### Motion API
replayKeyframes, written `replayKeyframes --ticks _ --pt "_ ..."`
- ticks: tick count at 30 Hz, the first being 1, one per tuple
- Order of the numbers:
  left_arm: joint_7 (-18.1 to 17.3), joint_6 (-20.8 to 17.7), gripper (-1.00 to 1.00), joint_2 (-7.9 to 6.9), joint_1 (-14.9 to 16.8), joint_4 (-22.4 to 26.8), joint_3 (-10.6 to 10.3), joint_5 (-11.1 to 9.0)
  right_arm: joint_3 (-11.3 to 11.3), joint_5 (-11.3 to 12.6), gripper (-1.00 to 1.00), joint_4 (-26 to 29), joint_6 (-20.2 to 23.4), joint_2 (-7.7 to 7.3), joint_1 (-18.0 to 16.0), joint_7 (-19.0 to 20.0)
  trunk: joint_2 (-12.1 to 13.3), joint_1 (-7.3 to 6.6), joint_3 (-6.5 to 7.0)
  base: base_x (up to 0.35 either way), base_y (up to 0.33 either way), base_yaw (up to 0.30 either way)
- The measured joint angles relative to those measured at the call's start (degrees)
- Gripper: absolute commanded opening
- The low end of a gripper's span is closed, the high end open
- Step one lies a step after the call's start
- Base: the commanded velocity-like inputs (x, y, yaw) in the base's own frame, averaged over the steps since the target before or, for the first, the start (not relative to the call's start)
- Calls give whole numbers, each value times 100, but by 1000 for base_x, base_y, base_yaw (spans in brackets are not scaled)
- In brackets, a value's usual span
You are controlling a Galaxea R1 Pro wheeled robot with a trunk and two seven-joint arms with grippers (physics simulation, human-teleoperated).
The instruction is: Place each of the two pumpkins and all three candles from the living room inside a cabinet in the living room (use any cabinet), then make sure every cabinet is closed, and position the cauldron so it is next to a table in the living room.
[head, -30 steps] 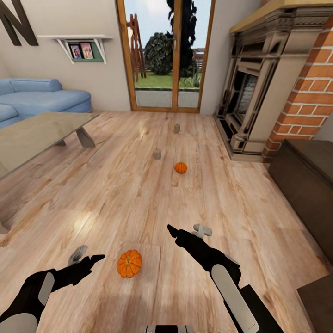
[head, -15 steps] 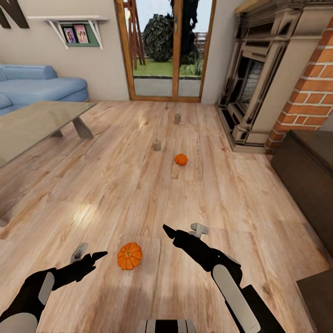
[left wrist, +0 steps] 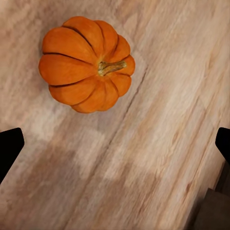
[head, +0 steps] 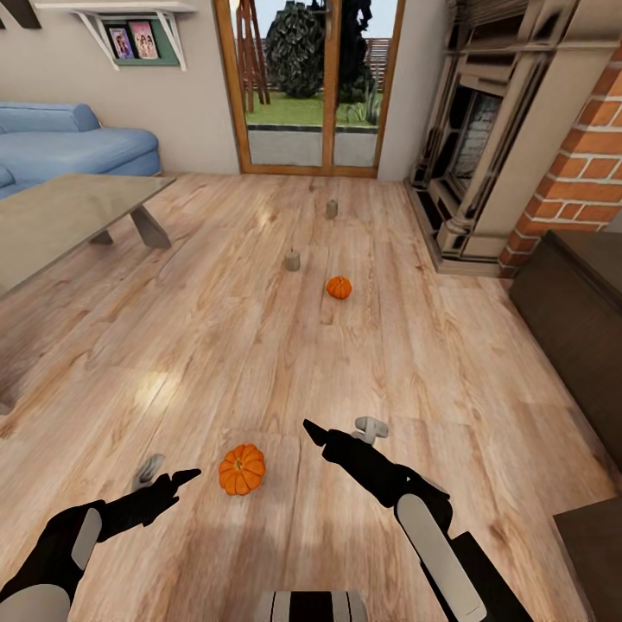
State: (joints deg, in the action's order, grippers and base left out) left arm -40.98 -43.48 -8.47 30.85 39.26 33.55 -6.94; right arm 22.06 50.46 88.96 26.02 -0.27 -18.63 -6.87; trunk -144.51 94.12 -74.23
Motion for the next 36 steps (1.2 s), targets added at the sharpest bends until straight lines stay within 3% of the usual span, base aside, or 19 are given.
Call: replayKeyframes --ticks 13,22,36 --pt "19 -29 100 -22 0 2 20 -9 0 -19 100 -33 -17 49 0 -24 0 0 0 202 0 0" --pt "37 -29 100 -24 0 2 20 -9 15 -26 100 -44 -21 61 0 -34 0 0 0 30 0 0" --pt "454 34 100 38 8 12 11 -7 1 -42 100 -196 7 11 0 -36 0 0 0 0 0 0"
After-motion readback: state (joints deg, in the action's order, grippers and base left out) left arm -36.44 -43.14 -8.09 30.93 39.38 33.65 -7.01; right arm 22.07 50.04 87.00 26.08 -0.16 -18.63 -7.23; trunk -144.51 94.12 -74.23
